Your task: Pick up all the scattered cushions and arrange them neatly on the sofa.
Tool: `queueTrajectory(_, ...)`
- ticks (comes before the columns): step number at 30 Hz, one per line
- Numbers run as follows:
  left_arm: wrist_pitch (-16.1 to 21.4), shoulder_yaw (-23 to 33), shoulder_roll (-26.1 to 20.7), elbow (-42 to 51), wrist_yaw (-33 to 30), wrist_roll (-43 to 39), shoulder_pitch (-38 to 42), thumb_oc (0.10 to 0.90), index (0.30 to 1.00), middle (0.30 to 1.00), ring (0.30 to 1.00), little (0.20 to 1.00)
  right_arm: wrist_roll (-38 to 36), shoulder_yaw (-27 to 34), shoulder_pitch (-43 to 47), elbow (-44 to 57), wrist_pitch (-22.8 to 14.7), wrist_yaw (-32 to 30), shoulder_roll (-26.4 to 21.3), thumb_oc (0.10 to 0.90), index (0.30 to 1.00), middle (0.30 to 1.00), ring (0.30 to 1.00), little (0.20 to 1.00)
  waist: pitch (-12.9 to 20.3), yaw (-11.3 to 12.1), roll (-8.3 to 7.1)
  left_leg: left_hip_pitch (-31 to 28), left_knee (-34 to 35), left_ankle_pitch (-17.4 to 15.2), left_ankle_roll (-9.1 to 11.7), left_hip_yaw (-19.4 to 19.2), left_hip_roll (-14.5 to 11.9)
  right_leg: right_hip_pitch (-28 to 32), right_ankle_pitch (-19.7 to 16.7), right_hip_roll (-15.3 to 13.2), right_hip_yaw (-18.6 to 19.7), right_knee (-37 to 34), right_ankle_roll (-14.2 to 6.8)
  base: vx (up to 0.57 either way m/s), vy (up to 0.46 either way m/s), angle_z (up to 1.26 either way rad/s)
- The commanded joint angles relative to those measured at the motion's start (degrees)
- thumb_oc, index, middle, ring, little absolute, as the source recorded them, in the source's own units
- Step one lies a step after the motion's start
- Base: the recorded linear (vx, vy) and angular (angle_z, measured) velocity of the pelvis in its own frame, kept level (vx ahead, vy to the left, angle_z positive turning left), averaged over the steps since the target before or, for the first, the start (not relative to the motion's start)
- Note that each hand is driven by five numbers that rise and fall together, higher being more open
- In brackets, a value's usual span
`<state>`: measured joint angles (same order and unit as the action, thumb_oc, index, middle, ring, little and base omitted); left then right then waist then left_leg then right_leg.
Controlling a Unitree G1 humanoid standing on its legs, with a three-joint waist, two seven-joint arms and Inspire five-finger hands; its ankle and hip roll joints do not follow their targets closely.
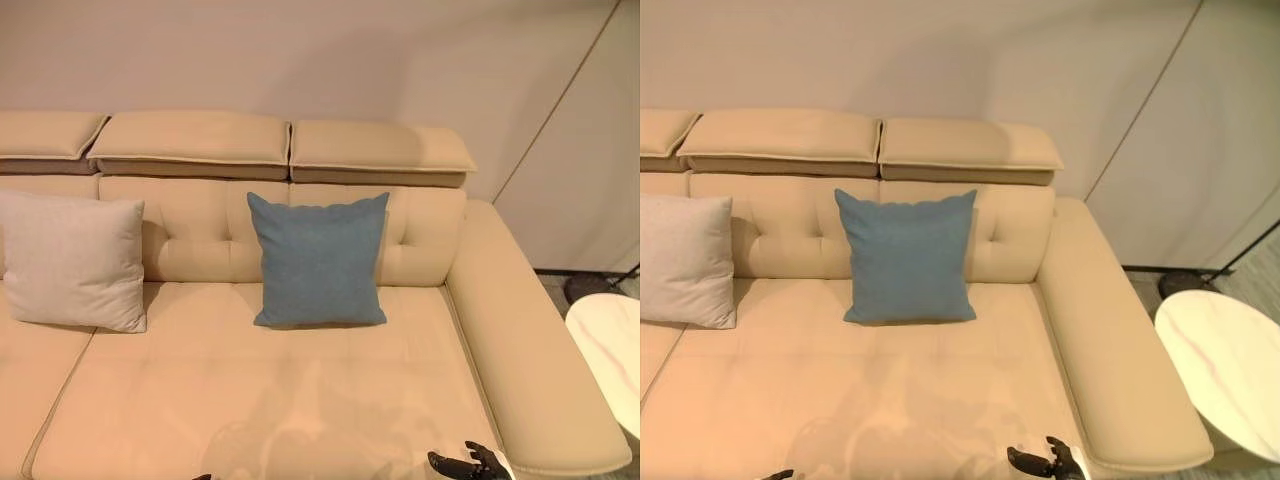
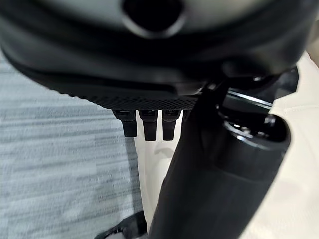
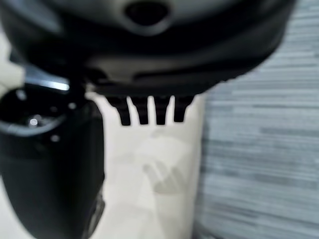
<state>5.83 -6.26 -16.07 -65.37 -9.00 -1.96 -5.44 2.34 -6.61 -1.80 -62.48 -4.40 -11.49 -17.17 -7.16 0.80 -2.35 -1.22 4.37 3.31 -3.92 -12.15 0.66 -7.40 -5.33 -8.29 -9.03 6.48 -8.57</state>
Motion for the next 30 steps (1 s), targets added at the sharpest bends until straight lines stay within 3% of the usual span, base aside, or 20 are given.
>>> queueTrajectory(1,1.37,-0.38,-2.25,-0.08,-2.60,2.72,2.86,0.800,0.900,0.900,0.900,0.900,0.93,0.06,3.46,-0.34,-1.41,-1.37,-1.57,0.800,0.900,0.900,0.900,0.900,0.07,0.85,0.05,1.28,-2.13,-4.16,2.56,7.21,-0.10,3.07,6.76,2.41,2.16,10.57,-0.31,-0.16,-0.037,0.35)
queueTrajectory(5,1.27,-0.87,-2.60,0.75,-2.68,2.43,3.20,0.800,0.900,0.900,0.900,0.900,0.25,-0.07,3.26,-2.23,-1.27,-1.28,-0.97,0.800,0.900,0.900,0.900,0.900,1.63,1.46,-0.53,3.64,-2.85,-3.41,2.56,7.82,-0.05,5.46,7.97,3.37,3.63,12.56,-0.04,-0.14,-0.071,0.22)
queueTrajectory(7,1.43,-0.54,-2.42,1.03,-3.03,1.42,3.43,0.800,0.900,0.900,0.900,0.900,0.08,-0.09,3.49,-2.38,-1.05,-1.58,-0.51,0.800,0.900,0.900,0.900,0.900,2.38,2.73,-1.45,6.18,-3.53,-2.59,3.01,7.04,-0.02,8.46,7.76,3.05,2.81,9.32,-0.46,-0.28,-0.195,0.08)
queueTrajectory(8,1.27,-0.40,-2.06,1.20,-3.59,0.55,3.84,0.800,0.900,0.900,0.900,0.900,-0.20,-1.27,4.88,-2.46,-0.68,-1.99,-0.25,0.800,0.900,0.900,0.900,0.900,2.94,4.99,-2.31,9.49,-3.05,0.42,4.73,5.30,-1.54,12.21,12.20,3.79,0.97,-0.53,0.84,-0.34,-0.258,-0.08)
queueTrajectory(9,1.27,-0.40,-2.06,1.20,-3.59,0.54,3.84,0.800,0.900,0.900,0.900,0.900,-0.21,-1.28,4.89,-2.47,-0.68,-1.99,-0.25,0.800,0.900,0.900,0.900,0.900,2.96,4.98,-2.31,9.50,-3.02,0.45,4.75,5.31,-1.55,12.22,12.16,3.82,0.96,-0.59,0.87,-0.43,-0.356,-0.53)
queueTrajectory(10,1.32,-1.25,-1.96,1.19,-4.04,0.54,4.71,0.800,0.900,0.900,0.900,0.900,-0.97,-1.70,5.49,-1.71,-0.99,-2.34,-0.58,0.800,0.900,0.900,0.900,0.900,2.24,4.91,-1.88,11.78,-2.58,3.94,6.21,5.79,-3.17,12.20,13.31,5.97,2.01,-3.31,2.37,-0.51,-0.335,-0.49)
queueTrajectory(11,1.45,-2.50,-1.44,2.49,-4.52,0.24,5.86,0.800,0.900,0.900,0.900,0.900,-1.24,-2.25,5.99,-1.13,-1.34,-3.00,-1.48,0.800,0.900,0.900,0.900,0.900,0.09,4.44,-0.30,14.63,-0.66,8.44,8.62,7.02,-5.03,11.23,13.32,7.74,1.37,-4.57,3.45,-0.51,-0.335,0.03)
queueTrajectory(12,1.44,-2.50,-1.42,2.49,-4.52,0.24,5.88,0.800,0.900,0.900,0.900,0.900,-1.24,-2.25,6.00,-1.14,-1.34,-3.00,-1.50,0.800,0.900,0.900,0.900,0.900,0.11,4.37,-0.25,14.69,-0.66,8.48,8.64,7.10,-5.05,11.19,13.31,7.77,1.30,-4.57,3.47,-0.58,-0.221,0.66)
queueTrajectory(14,1.51,-3.08,-1.02,2.93,-4.77,-0.07,7.14,0.800,0.900,0.900,0.900,0.900,-0.94,-2.64,6.51,-0.56,-1.20,-3.22,-2.34,0.800,0.900,0.900,0.900,0.900,-1.61,3.88,0.41,15.58,-0.68,8.40,9.18,7.36,-5.36,9.65,12.60,7.68,0.32,-3.62,4.06,-0.36,-0.060,0.65)
queueTrajectory(15,1.35,-3.48,-0.36,2.44,-4.48,0.12,7.08,0.800,0.900,0.900,0.900,0.900,-0.74,-2.49,6.17,-0.74,-1.07,-3.23,-2.53,0.800,0.900,0.900,0.900,0.900,-1.85,2.82,-0.15,14.19,-3.21,5.17,8.03,7.22,-4.80,8.21,11.07,6.52,-0.96,-3.61,4.13,-0.28,-0.045,0.52)
queueTrajectory(19,1.13,-3.56,0.59,0.87,-3.76,0.45,6.45,0.800,0.900,0.900,0.900,0.900,-0.66,-2.42,5.57,-3.13,-1.06,-2.97,-2.44,0.800,0.900,0.900,0.900,0.900,-0.99,1.10,-1.64,11.33,-11.48,-2.51,7.23,8.07,-3.37,6.38,7.96,4.17,-1.97,-5.59,4.19,-0.23,-0.013,0.27)
queueTrajectory(22,0.90,-3.24,1.41,-0.62,-3.57,0.07,6.26,0.800,0.900,0.900,0.900,0.900,-0.75,-1.99,5.50,-4.76,-0.84,-2.78,-2.03,0.800,0.900,0.900,0.900,0.900,0.54,-0.28,-1.71,6.76,-11.10,-5.70,7.35,8.12,-3.06,5.56,6.18,3.52,-2.27,-7.12,3.59,-0.07,0.049,0.09)
queueTrajectory(24,0.65,-3.49,1.72,-1.15,-3.52,0.48,6.03,0.800,0.900,0.900,0.900,0.900,-0.67,-1.85,5.20,-6.38,-0.60,-2.73,-1.60,0.800,0.900,0.900,0.900,0.900,1.59,-0.85,-0.79,4.23,-7.27,-5.03,7.42,7.53,-3.60,5.84,6.03,4.19,-2.52,-7.83,3.31,0.00,0.078,0.24)
queueTrajectory(30,-0.24,-3.22,1.54,-2.99,-3.37,1.35,6.06,0.800,0.900,0.900,0.900,0.900,0.14,-2.27,4.96,-9.41,0.46,-2.39,-0.33,0.800,0.900,0.900,0.900,0.900,3.03,-0.75,-0.69,-0.01,-0.45,-3.77,7.06,8.16,-2.79,7.92,5.41,4.40,-2.02,-8.88,2.65,0.04,0.077,0.13)
